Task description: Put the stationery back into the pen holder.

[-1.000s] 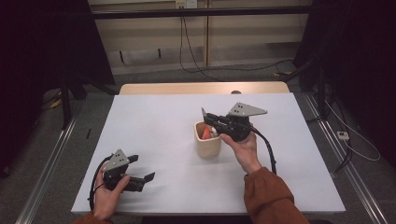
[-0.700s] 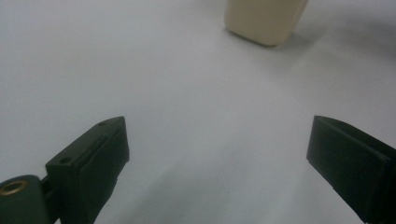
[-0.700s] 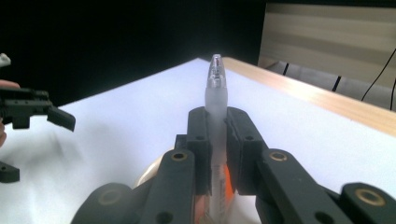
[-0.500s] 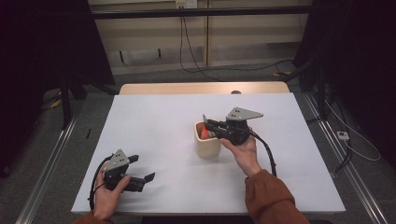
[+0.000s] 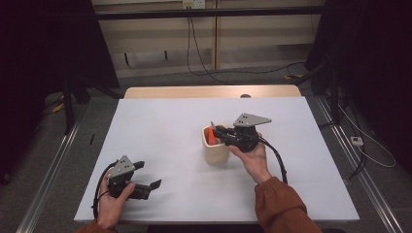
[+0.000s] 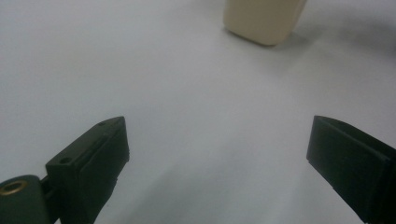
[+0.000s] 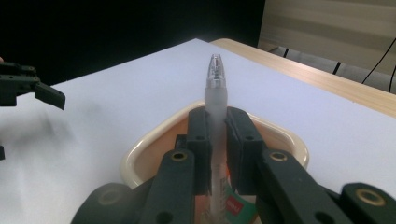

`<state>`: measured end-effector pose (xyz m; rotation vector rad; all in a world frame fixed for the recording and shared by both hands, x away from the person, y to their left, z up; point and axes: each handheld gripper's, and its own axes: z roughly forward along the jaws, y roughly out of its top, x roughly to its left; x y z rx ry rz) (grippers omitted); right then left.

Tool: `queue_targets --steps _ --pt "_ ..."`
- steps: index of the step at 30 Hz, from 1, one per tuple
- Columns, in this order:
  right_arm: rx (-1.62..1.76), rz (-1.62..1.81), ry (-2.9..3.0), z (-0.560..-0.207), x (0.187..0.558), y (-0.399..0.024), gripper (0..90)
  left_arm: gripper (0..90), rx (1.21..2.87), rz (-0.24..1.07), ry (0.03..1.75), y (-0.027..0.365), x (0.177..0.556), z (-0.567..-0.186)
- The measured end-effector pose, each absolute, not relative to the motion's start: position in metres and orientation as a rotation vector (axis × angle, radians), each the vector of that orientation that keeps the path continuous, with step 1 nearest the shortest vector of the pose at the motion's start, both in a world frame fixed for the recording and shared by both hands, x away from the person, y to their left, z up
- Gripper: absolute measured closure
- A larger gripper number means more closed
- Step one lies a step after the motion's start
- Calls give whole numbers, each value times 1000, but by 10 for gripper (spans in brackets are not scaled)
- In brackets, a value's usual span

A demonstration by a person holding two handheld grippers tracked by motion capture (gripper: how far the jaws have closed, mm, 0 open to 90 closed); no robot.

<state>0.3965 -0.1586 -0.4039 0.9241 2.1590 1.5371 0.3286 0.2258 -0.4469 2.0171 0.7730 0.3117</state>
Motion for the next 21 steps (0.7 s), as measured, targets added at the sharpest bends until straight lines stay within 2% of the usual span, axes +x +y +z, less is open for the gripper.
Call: queue_targets --steps 8,17,21 --pt "919 1502 2187 -405 396 -157 808 56 2017 309 771 226 329 -447" --pt "936 1511 2194 -406 397 -157 666 56 2010 311 775 226 329 -447" --pt "933 1532 2177 -404 395 -157 544 56 2009 310 776 226 329 -447"
